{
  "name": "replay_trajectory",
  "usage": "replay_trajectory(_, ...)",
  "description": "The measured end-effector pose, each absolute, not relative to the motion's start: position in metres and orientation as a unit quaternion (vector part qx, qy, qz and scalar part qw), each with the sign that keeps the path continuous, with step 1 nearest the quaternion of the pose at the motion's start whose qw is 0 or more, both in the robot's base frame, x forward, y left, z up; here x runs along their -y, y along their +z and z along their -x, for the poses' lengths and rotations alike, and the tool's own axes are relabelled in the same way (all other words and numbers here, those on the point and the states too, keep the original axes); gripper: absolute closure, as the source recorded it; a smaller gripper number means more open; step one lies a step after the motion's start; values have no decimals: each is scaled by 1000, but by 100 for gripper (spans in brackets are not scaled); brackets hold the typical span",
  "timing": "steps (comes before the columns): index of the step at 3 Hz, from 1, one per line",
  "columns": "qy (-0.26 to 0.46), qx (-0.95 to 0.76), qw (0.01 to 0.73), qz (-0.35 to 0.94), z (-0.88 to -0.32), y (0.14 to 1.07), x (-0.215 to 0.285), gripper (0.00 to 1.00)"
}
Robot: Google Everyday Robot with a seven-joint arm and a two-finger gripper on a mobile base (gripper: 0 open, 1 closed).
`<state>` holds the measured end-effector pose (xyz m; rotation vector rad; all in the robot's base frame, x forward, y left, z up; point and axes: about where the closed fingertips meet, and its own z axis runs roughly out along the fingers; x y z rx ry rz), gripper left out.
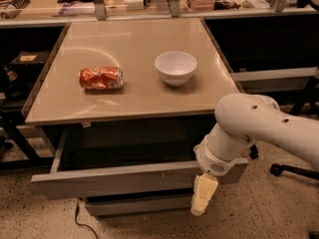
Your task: Open top drawer
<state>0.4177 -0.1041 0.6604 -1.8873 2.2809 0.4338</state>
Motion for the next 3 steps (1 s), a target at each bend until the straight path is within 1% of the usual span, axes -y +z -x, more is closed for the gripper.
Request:
replay_trajectory(1, 150, -755, 71, 634, -412, 661, 103, 0)
replay_trajectory(3, 179, -751, 39, 634, -351, 666, 110, 0)
